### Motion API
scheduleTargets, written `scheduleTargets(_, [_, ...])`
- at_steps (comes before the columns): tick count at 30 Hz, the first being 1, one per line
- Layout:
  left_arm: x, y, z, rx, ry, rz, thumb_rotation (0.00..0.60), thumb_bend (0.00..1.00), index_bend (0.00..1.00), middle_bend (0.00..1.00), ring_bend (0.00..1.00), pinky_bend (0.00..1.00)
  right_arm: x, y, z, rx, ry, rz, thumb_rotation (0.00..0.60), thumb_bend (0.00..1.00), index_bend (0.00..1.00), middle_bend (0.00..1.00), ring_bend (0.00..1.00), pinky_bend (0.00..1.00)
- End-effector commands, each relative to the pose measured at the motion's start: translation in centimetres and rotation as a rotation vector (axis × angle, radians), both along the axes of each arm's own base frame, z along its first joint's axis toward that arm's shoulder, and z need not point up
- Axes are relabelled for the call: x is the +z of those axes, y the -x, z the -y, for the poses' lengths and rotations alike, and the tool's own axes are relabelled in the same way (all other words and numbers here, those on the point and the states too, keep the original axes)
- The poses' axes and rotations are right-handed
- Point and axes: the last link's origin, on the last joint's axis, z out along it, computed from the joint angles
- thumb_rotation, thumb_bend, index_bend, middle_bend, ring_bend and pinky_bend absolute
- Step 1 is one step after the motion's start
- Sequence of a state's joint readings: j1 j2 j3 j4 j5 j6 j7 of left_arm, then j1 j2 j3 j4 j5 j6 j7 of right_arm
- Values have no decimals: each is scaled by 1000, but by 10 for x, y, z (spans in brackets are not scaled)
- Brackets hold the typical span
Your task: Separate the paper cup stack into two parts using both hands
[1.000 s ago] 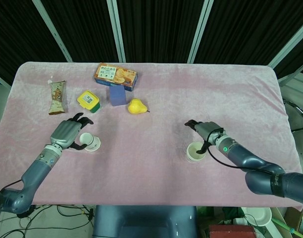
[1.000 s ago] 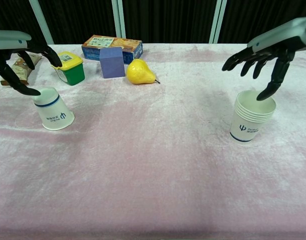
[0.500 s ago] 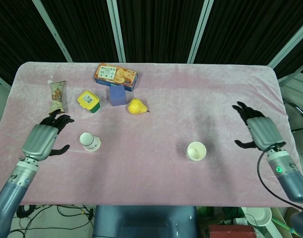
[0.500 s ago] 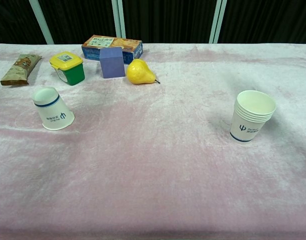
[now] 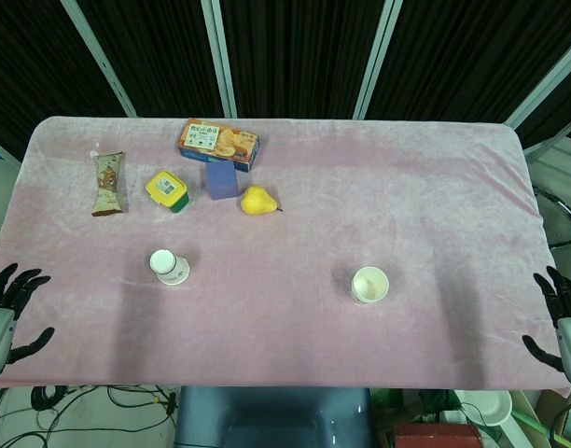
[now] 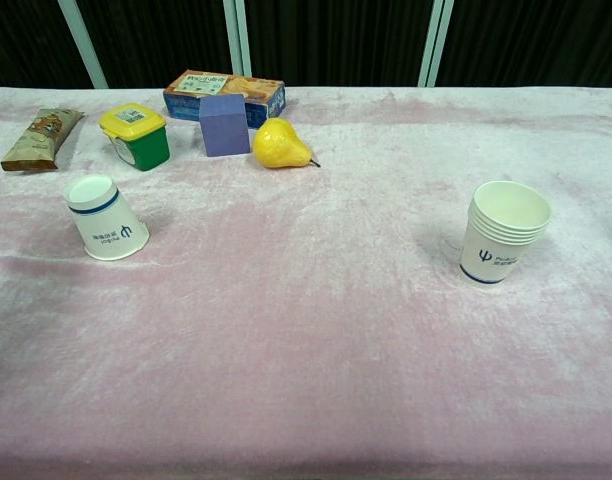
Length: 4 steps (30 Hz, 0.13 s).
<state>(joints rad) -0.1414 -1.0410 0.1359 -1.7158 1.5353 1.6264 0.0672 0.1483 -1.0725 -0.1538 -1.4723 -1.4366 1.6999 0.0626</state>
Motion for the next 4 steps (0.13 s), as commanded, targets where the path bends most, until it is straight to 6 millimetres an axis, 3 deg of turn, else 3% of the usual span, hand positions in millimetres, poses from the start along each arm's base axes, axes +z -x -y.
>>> scheduleTargets(1, [-1, 4, 2, -8, 10, 8, 600, 215, 183, 143, 0, 112, -2, 1, -4, 15, 5, 10, 600, 118, 0, 0, 81, 178])
scheduleTargets(4, [0, 3, 1, -21, 9, 14, 600, 215, 179, 143, 0, 112, -3, 1, -7, 20, 5, 8, 600, 117, 0, 0, 82, 178])
